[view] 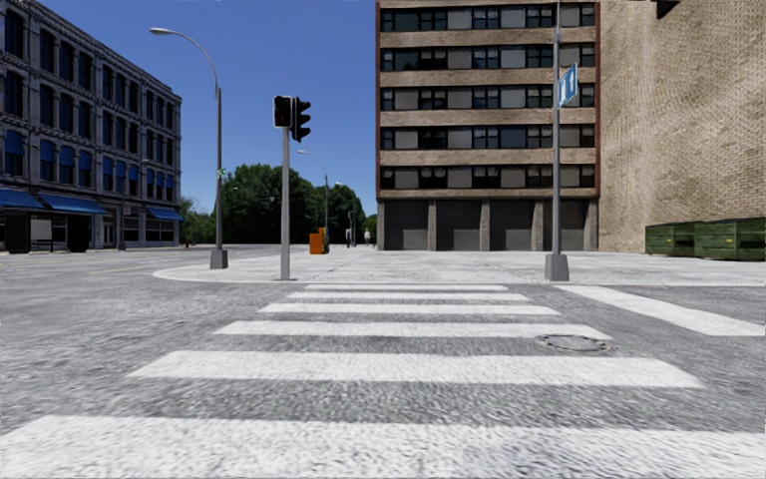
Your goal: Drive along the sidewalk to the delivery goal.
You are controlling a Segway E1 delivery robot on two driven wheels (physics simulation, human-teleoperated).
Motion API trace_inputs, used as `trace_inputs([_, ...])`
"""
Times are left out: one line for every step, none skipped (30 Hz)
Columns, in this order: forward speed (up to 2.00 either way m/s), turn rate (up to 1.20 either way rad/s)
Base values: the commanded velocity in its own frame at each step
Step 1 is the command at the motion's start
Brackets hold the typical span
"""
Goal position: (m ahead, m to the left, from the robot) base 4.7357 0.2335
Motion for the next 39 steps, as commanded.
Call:
trace_inputs([2.0, 0.46])
trace_inputs([2.0, 0.46])
trace_inputs([2.0, 0.32])
trace_inputs([2.0, 0.0])
trace_inputs([2.0, 0.0])
trace_inputs([2.0, 0.0])
trace_inputs([2.0, 0.0])
trace_inputs([2.0, 0.0])
trace_inputs([2.0, 0.0])
trace_inputs([2.0, 0.0])
trace_inputs([2.0, 0.0])
trace_inputs([2.0, 0.0])
trace_inputs([2.0, 0.0])
trace_inputs([2.0, 0.0])
trace_inputs([2.0, 0.0])
trace_inputs([2.0, 0.0])
trace_inputs([2.0, 0.0])
trace_inputs([2.0, 0.0])
trace_inputs([2.0, 0.0])
trace_inputs([2.0, 0.0])
trace_inputs([2.0, 0.0])
trace_inputs([2.0, 0.0])
trace_inputs([2.0, 0.0])
trace_inputs([2.0, 0.0])
trace_inputs([2.0, 0.0])
trace_inputs([2.0, 0.0])
trace_inputs([2.0, 0.0])
trace_inputs([2.0, 0.0])
trace_inputs([2.0, 0.0])
trace_inputs([2.0, 0.0])
trace_inputs([2.0, 0.0])
trace_inputs([2.0, 0.0])
trace_inputs([2.0, 0.0])
trace_inputs([2.0, 0.0])
trace_inputs([2.0, 0.0])
trace_inputs([2.0, 0.0])
trace_inputs([2.0, 0.0])
trace_inputs([2.0, 0.0])
trace_inputs([2.0, 0.0])
